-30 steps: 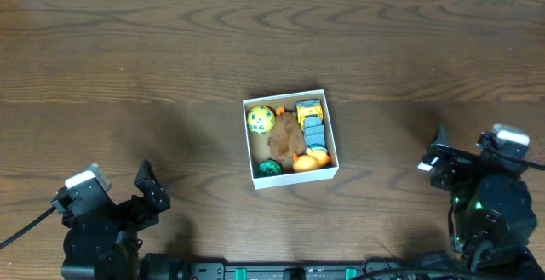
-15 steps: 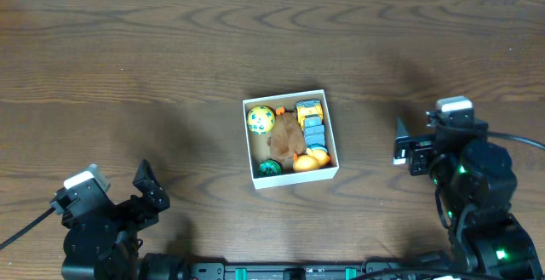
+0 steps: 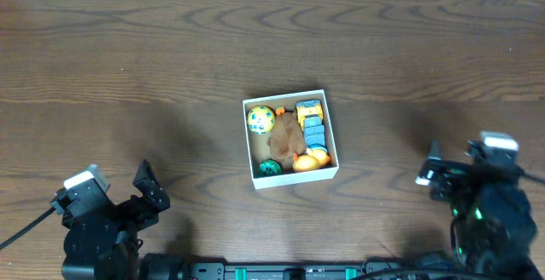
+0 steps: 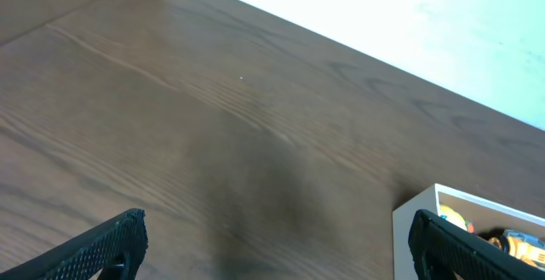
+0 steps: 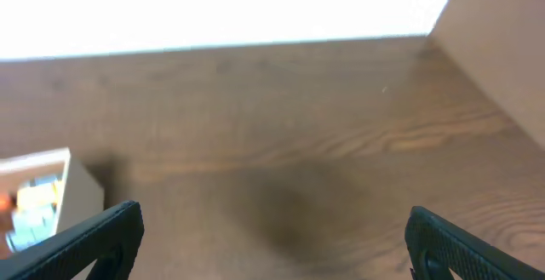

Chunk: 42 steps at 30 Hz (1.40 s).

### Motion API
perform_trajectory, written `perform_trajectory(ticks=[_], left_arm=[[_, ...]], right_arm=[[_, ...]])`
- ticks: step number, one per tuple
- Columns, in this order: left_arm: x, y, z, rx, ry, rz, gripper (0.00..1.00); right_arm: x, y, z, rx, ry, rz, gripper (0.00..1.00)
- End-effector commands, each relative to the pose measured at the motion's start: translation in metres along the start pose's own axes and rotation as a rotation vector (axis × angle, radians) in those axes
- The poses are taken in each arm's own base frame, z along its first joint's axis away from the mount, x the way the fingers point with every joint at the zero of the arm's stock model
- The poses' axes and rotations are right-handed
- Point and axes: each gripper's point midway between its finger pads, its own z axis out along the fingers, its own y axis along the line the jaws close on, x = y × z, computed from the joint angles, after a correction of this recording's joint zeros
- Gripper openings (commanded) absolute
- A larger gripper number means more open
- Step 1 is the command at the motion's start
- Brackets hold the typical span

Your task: Pack container

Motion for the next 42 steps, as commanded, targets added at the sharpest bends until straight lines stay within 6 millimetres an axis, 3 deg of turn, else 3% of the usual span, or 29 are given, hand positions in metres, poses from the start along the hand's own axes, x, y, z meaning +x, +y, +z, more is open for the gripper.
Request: perform_trajectory(ticks=[1,7,15,26,42], left_arm=[[0.000,0.002,0.000,-0.012,-0.006,-0.004,0.98],[-0.001,0.002,0.000,-0.011,-0.009,-0.006,0.98],[-0.001,0.002,0.000,-0.011,-0.008,-0.019,0.98],[-0.001,0.002,0.000,-0.012,-0.007,-0.023,0.98],[-0.001,0.002,0.000,-0.012,-0.007,-0.023,0.98]], right_arm=[[-0.001,-0.011,-0.014,0.024,-0.060,0.074,0.99],[0.008,-0.025,-0.024,0.057,-0.125,0.112,0.99],[0.027,-0.013,0.002,0.041,-0.107,0.004,0.99],[0.041,-0.014,0.005,0.042,-0.052,-0.020,0.99],[0.106,-0.028,-0.001,0.084,0.210,-0.136,0.99]])
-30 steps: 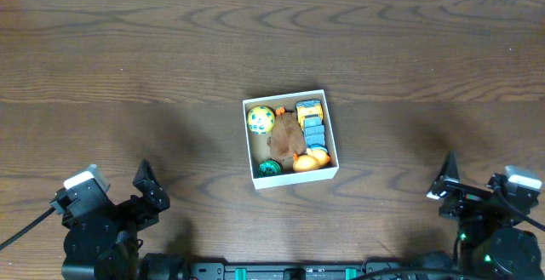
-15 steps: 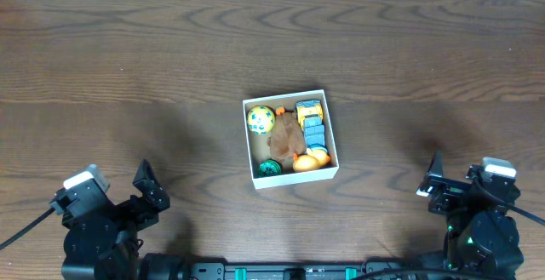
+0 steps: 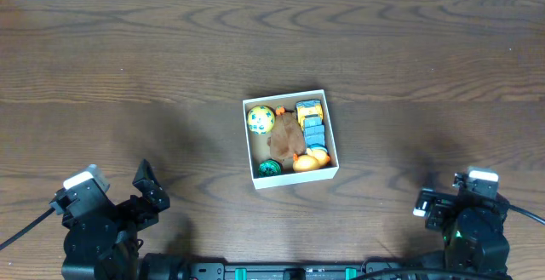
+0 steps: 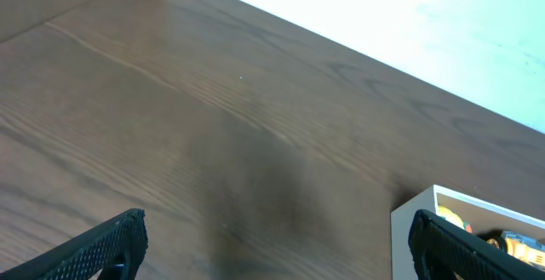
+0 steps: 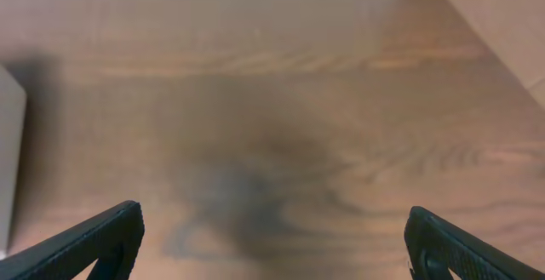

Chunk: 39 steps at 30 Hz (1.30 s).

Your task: Pack container

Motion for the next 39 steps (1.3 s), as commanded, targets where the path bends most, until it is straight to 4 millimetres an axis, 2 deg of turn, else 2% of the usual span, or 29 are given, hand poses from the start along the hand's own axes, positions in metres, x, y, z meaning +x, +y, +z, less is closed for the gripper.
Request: perform_trajectory(ticks=[1,3,11,13,19,31,39], left_arm=[[-0.001,0.002,0.000,-0.012,-0.007,-0.015,0.98],[-0.001,0.002,0.000,-0.012,-0.007,-0.015,0.98],[-0.001,0.002,0.000,-0.012,-0.007,-0.015,0.98],[-0.001,0.002,0.000,-0.012,-0.007,-0.015,0.98],[-0.001,0.002,0.000,-0.013,-0.007,-0.014,0.98],[0.007,0.006,0.000,-0.027,0.025,-0.004,0.98],[0.007,0.006,0.000,-0.027,0.025,-0.004,0.98]], right_arm=[[0.009,0.000,0.000,-0.002,0.033,-0.031,0.99],[0.017,-0.002,-0.001,0.003,0.063,-0.046,0.99],[0.015,0.010,-0.008,-0.089,0.022,-0.004,0.99],[0.010,0.010,-0.012,-0.106,-0.017,0.015,0.99],[-0.013,0.018,-0.024,-0.163,-0.179,-0.078,0.99],[-0.050,0.039,0.004,-0.216,-0.404,-0.087,0.99],[-0.073,0.044,0.018,-0.206,-0.604,-0.056,0.99]])
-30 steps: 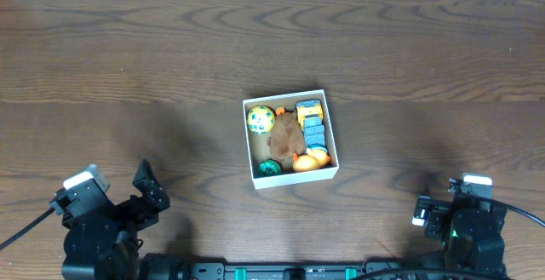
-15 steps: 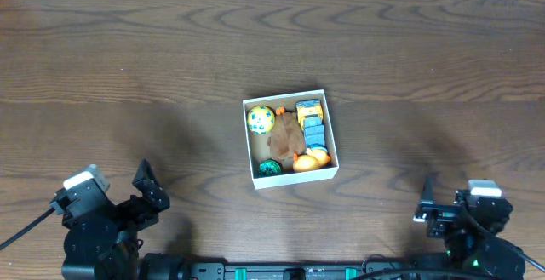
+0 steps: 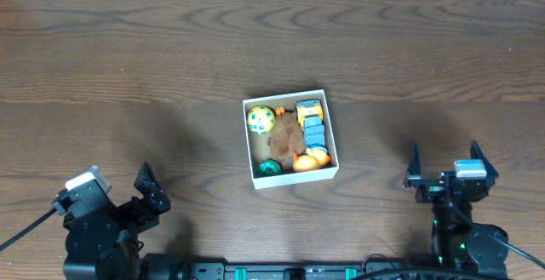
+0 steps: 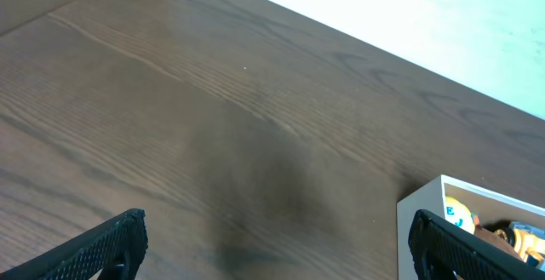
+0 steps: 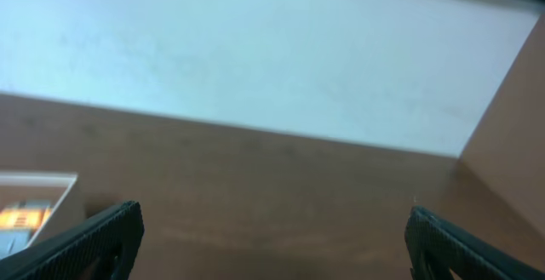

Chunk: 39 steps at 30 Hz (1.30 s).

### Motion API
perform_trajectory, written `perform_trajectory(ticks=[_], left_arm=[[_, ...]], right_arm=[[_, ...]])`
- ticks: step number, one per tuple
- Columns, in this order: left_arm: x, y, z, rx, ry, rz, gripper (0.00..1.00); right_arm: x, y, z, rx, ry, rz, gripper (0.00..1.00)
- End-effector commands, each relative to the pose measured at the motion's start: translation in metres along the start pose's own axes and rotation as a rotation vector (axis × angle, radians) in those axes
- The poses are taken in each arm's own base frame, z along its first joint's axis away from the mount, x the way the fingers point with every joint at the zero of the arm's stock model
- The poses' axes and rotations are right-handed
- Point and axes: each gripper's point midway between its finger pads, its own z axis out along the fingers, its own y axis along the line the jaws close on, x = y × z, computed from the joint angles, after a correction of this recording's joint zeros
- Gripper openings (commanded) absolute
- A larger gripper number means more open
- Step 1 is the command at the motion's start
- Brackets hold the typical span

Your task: Pack container

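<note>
A white open box (image 3: 290,138) sits mid-table, filled with small toys: a yellow-green ball (image 3: 261,119), a brown plush (image 3: 286,134), a yellow and blue toy truck (image 3: 312,121), an orange piece and a green disc. My left gripper (image 3: 145,193) rests at the near left edge, open and empty; its wrist view catches the box corner (image 4: 421,220). My right gripper (image 3: 444,168) sits at the near right, open and empty, with the box edge (image 5: 34,203) at far left of its view.
Dark wood table (image 3: 128,76) all round the box. A pale wall or panel rises beyond the table's far edge (image 5: 255,67), and a brown side surface (image 5: 511,135) stands at the right.
My right arm has shifted a little up the table and its wrist camera has tipped from looking down at the wood to looking toward the far edge. The left arm barely moved.
My right gripper was first open to the right of the box, level with its near edge. Then it had dropped back to the near right corner, looking down at bare wood. Now it points forward again. The box's contents and my left gripper stayed as they were.
</note>
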Motion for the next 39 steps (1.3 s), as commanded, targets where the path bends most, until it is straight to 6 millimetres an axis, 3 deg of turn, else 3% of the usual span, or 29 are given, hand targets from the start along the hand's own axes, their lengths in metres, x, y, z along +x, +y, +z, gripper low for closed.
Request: perform_trajectory(ticks=[1,13,17,22,39], left_arm=[[0.001,0.003,0.000,-0.015,-0.001,-0.013,0.98],[0.001,0.003,0.000,-0.015,-0.002,-0.013,0.98],[0.001,0.003,0.000,-0.015,-0.001,-0.013,0.98],[0.001,0.003,0.000,-0.015,-0.001,-0.013,0.98],[0.001,0.003,0.000,-0.015,-0.001,-0.013,0.98]], right_arm=[[0.006,0.002,0.006,-0.002,-0.037,-0.013,0.99],[0.011,-0.002,0.016,0.035,-0.187,-0.026,0.99],[0.033,-0.002,0.019,0.040,-0.100,-0.044,0.99],[0.078,0.003,0.020,0.013,0.083,-0.048,0.99],[0.077,0.005,0.020,0.002,0.080,-0.045,0.99]])
